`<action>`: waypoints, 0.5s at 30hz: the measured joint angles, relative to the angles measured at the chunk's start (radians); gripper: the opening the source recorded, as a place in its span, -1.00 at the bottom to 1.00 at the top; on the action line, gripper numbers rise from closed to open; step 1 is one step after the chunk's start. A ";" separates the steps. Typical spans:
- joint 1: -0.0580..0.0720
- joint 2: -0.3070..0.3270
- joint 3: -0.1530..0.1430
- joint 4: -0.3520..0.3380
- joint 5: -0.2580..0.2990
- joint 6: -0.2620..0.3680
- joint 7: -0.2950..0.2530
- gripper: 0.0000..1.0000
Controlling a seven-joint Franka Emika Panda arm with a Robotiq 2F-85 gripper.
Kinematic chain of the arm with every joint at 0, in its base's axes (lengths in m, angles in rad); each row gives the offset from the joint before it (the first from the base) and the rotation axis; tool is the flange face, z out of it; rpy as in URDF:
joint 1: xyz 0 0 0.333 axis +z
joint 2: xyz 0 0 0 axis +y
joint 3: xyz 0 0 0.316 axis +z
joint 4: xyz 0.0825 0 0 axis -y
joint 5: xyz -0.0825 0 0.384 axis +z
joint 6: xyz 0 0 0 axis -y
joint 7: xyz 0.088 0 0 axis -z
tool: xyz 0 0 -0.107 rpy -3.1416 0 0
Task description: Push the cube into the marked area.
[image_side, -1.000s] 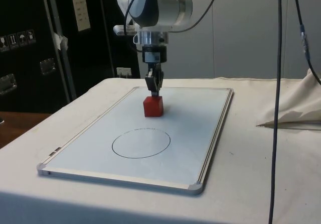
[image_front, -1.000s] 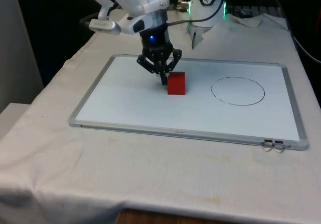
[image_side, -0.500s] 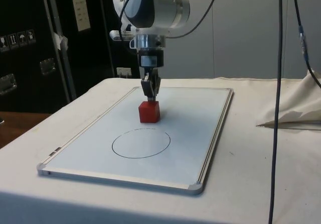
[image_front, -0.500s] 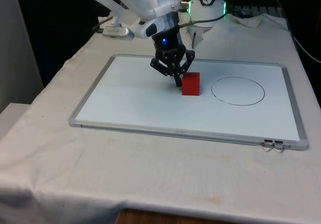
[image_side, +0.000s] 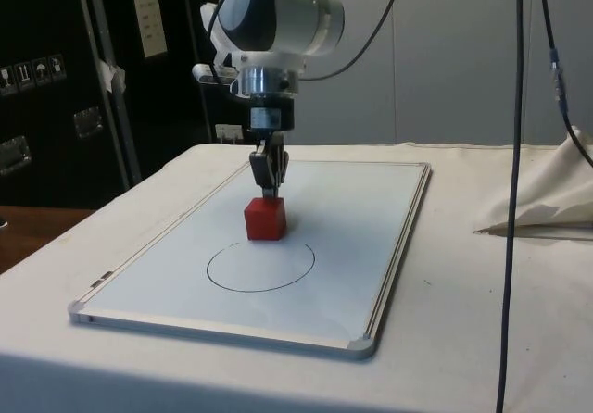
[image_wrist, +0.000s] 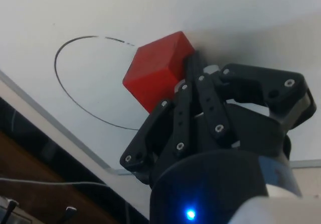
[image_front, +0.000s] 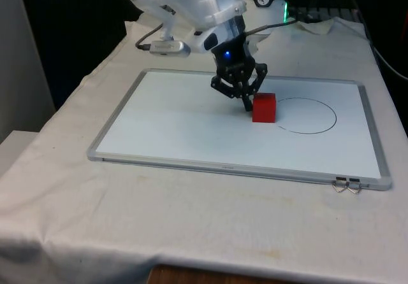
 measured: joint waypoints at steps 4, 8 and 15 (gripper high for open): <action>0.002 -0.001 0.019 0.000 0.020 -0.009 -0.001 -0.99; 0.003 -0.001 0.038 -0.001 0.042 -0.013 -0.001 -0.99; 0.003 -0.001 0.062 -0.003 0.065 -0.017 -0.001 -0.99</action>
